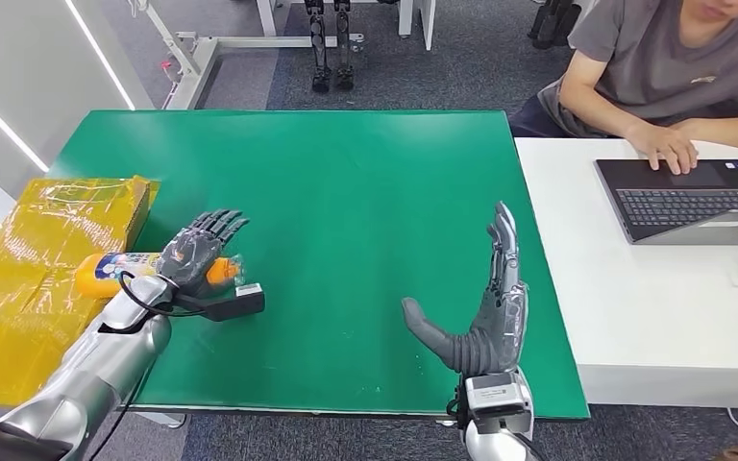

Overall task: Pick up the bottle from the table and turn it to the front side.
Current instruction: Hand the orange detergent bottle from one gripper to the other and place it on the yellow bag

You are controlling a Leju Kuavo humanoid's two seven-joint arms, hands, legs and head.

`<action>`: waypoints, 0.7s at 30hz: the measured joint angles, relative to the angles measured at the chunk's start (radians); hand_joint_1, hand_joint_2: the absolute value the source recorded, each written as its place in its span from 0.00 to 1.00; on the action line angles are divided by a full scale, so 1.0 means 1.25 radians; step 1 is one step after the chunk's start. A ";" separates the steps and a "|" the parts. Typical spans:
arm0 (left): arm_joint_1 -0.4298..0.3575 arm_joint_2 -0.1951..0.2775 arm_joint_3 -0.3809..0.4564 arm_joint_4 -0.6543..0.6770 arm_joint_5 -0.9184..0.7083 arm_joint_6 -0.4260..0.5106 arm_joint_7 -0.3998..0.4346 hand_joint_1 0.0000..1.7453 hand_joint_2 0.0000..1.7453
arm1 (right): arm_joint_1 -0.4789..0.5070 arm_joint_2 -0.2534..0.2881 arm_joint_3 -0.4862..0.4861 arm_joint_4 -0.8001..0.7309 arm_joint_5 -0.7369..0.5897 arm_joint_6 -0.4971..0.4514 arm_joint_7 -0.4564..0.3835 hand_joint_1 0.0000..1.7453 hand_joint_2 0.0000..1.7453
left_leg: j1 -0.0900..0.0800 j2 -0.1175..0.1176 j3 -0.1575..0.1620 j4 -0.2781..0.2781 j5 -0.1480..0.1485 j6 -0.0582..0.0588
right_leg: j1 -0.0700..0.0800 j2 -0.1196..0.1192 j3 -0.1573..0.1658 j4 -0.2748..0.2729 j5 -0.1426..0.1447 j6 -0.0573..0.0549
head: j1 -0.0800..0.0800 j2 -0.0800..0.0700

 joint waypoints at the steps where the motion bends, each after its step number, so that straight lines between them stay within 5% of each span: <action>1: 0.003 0.000 0.003 -0.015 0.014 0.003 -0.009 0.00 1.00 | 0.000 0.000 -0.001 0.000 0.000 0.000 0.002 0.00 1.00 | 0.000 0.000 0.000 0.000 0.000 0.000 | 0.000 0.000 0.000 0.000 0.000 0.000 | 0.000 0.000; 9: 0.045 0.001 0.021 -0.129 0.117 -0.007 -0.055 0.00 1.00 | 0.004 0.000 -0.010 -0.003 0.003 0.001 0.006 0.00 1.00 | 0.000 0.000 0.000 0.000 0.000 0.000 | 0.000 0.000 0.000 0.000 0.000 0.000 | 0.000 0.000; 15: 0.159 0.020 0.037 -0.325 0.197 -0.023 -0.058 0.00 1.00 | 0.020 0.000 -0.018 -0.016 0.012 0.008 0.010 0.00 1.00 | 0.000 0.000 0.000 0.000 -0.001 0.000 | 0.000 0.001 0.000 0.000 0.000 0.000 | 0.000 0.000; 21: 0.262 0.039 0.048 -0.561 0.499 -0.019 -0.079 0.00 1.00 | 0.029 0.000 -0.019 -0.023 0.015 0.027 0.014 0.00 1.00 | 0.000 0.000 -0.001 0.000 -0.001 0.000 | 0.000 0.000 -0.001 0.000 0.000 0.000 | 0.000 0.000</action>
